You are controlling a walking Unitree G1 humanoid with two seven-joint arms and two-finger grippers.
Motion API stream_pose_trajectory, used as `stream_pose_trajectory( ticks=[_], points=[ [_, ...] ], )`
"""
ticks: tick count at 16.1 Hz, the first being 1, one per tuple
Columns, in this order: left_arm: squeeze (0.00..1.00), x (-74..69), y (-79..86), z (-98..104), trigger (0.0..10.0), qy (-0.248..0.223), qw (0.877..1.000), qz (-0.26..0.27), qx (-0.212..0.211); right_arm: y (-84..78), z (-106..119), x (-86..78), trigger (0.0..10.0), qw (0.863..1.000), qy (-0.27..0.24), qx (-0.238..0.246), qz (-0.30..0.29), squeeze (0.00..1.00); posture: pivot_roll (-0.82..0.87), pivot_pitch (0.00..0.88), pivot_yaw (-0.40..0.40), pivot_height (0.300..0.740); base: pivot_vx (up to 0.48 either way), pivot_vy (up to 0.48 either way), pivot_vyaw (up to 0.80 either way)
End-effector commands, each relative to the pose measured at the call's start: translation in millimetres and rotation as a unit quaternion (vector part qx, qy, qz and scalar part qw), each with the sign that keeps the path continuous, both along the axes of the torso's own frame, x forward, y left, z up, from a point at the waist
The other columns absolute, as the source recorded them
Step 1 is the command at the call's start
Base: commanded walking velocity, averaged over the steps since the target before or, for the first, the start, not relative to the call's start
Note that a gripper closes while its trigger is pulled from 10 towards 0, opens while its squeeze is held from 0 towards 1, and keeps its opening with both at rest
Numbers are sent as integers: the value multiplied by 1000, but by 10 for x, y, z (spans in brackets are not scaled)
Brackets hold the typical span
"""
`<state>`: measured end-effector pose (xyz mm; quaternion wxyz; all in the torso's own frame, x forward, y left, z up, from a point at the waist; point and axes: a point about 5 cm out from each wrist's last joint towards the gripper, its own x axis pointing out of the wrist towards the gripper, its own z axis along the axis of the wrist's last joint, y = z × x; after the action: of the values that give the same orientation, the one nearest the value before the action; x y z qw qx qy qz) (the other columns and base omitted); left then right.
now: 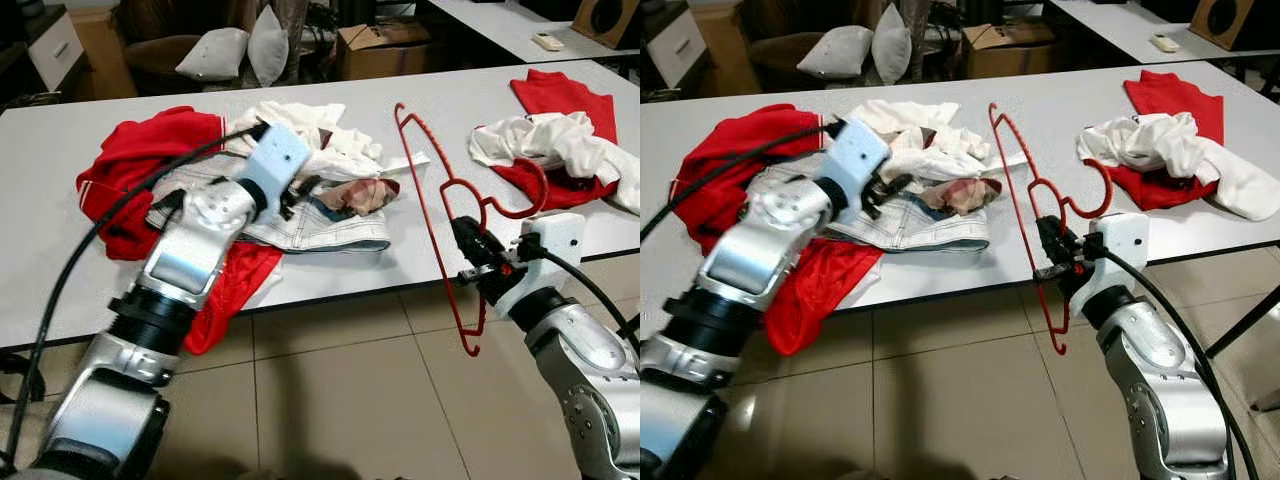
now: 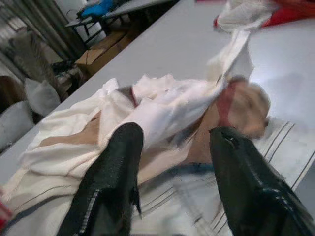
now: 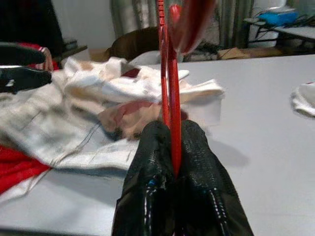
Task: Hang hanger
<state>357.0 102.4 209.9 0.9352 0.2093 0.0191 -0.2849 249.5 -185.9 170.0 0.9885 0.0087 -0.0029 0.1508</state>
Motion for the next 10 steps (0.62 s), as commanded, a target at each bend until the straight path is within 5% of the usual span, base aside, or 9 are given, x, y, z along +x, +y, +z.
stream_pose_trajectory(
  ticks=[1, 2, 3, 6, 10],
  points=[
    [1000, -2, 21, 15, 10000, -4, 1000, 3, -15, -43, 55, -26, 10000, 1000, -12, 1, -13, 0, -58, 0, 51, 740, 0, 0, 0],
    [86, -48, 45, -16, 10000, -1, 991, 33, -130, -84, 61, -62, 10000, 999, -17, -12, -42, 0, -66, 0, 61, 740, 0, 0, 0],
    [0, -75, 69, -42, 10000, -4, 986, 44, -163, -87, 63, -82, 10000, 998, -20, -14, -52, 0, -67, 0, 62, 740, 0, 0, 0],
    [0, -345, 121, -262, 10000, -30, 984, 67, -165, 6, 57, -130, 10000, 996, -30, -8, -78, 0, -52, 0, 41, 740, 0, 0, 0],
    [0, -604, 149, -526, 10000, 4, 979, 102, -175, -85, -74, -78, 10000, 990, -6, -36, -138, 0, -24, 0, 2, 740, 0, -426, 0]
  ],
)
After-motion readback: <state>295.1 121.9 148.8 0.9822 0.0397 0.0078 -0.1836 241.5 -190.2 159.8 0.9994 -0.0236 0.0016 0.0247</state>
